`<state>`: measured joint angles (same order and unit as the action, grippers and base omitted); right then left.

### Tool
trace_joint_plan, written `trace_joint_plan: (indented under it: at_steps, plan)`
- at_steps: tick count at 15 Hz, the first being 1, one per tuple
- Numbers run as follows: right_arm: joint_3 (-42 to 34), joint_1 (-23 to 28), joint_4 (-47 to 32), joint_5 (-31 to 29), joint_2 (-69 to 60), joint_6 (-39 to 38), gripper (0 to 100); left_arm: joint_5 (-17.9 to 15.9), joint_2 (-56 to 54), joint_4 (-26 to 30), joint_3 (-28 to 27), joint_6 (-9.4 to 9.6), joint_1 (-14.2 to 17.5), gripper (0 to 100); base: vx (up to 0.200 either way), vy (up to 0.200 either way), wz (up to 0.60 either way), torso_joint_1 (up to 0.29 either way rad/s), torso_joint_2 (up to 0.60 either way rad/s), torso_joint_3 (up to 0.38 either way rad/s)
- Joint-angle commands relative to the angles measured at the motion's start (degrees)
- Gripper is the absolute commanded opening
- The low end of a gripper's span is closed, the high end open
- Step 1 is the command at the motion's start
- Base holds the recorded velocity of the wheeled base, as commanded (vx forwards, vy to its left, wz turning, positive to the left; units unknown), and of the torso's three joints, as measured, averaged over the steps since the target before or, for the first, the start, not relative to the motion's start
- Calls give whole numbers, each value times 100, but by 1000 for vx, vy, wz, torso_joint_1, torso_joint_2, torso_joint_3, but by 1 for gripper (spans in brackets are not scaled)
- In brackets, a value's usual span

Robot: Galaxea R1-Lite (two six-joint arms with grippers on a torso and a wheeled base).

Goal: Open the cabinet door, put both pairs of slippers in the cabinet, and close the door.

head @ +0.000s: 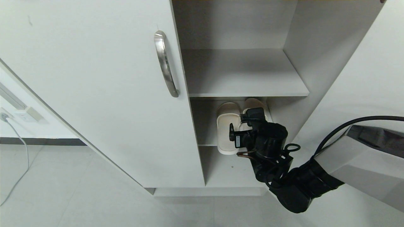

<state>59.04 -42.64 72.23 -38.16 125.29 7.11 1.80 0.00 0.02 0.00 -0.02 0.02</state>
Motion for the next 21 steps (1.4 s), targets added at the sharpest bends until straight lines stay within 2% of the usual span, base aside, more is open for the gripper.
trace_joint_plan:
  at_steps: [1,15,21]
  plan:
    - [-86,-60,2,1,-67,1,100,4,9,-2,0,-6,6,0,0,0,0,0,0,0]
    - [-279,-174,-7,10,21,10,100,-49,9,-2,-9,20,6,0,0,0,0,0,1,77]
    - [-279,-174,2,1,21,10,100,-57,9,-2,-9,2,6,0,-200,0,0,3,3,5]
